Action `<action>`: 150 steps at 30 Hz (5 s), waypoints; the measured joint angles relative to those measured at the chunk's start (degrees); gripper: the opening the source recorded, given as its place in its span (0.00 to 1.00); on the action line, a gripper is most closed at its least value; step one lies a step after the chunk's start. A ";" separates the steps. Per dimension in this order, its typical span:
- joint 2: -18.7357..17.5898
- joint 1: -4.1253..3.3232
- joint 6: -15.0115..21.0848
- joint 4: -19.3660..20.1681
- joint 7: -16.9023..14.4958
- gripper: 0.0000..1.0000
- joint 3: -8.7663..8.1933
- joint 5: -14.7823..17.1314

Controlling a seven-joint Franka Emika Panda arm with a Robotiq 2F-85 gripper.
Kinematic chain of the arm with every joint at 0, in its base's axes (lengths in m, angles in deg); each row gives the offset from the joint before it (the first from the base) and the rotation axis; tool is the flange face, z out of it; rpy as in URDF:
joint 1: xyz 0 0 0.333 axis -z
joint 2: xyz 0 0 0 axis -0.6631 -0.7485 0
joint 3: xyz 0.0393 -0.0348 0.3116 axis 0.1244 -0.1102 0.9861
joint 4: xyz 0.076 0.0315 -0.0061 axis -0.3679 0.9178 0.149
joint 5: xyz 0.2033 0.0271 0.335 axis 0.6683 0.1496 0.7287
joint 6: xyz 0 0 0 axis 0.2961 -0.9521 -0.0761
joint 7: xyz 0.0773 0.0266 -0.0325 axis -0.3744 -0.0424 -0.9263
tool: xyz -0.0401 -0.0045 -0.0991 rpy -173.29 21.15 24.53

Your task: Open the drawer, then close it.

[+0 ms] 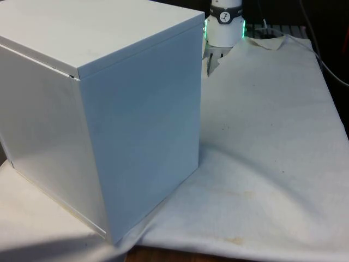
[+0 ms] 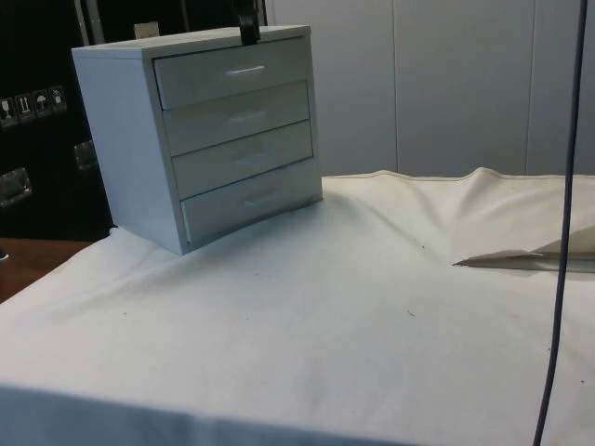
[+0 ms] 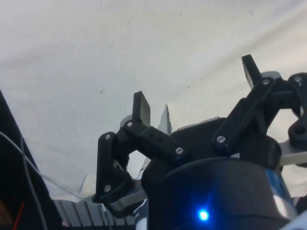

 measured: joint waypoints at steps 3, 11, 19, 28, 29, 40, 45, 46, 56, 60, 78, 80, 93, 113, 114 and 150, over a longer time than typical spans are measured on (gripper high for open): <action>0.00 0.00 0.86 0.23 -1.20 1.00 -0.17 0.00; 0.00 0.00 3.27 1.09 -3.90 1.00 -0.40 -0.69; 0.00 -0.06 3.78 1.20 -5.21 1.00 -0.40 -3.09; 0.00 -0.06 4.13 1.26 -6.02 1.00 -0.23 -5.84; 0.00 -0.11 4.64 1.43 -6.02 1.00 -0.17 -6.65; 0.40 -0.29 9.17 3.09 -5.79 1.00 0.11 -9.28; 0.74 -0.52 11.97 4.41 -5.39 1.00 0.34 -10.77; 0.86 -0.52 12.43 4.70 -5.27 1.00 0.40 -11.12; 2.75 -0.63 15.41 8.08 -3.78 1.00 0.97 -14.67; 3.67 -0.63 16.79 9.68 -2.98 1.00 1.26 -16.50; 4.24 -0.52 24.35 15.18 -3.78 1.00 1.15 -20.23; 4.30 -0.46 24.92 15.64 -4.35 1.00 1.03 -20.28; 5.56 -0.23 28.48 18.96 -6.42 1.00 -0.06 -22.29; 5.33 0.06 36.21 21.37 -11.92 1.00 -3.21 -23.55; 5.33 0.06 36.67 21.54 -12.20 1.00 -3.38 -23.55; 3.90 0.11 47.96 25.61 -22.80 0.90 -6.02 -23.55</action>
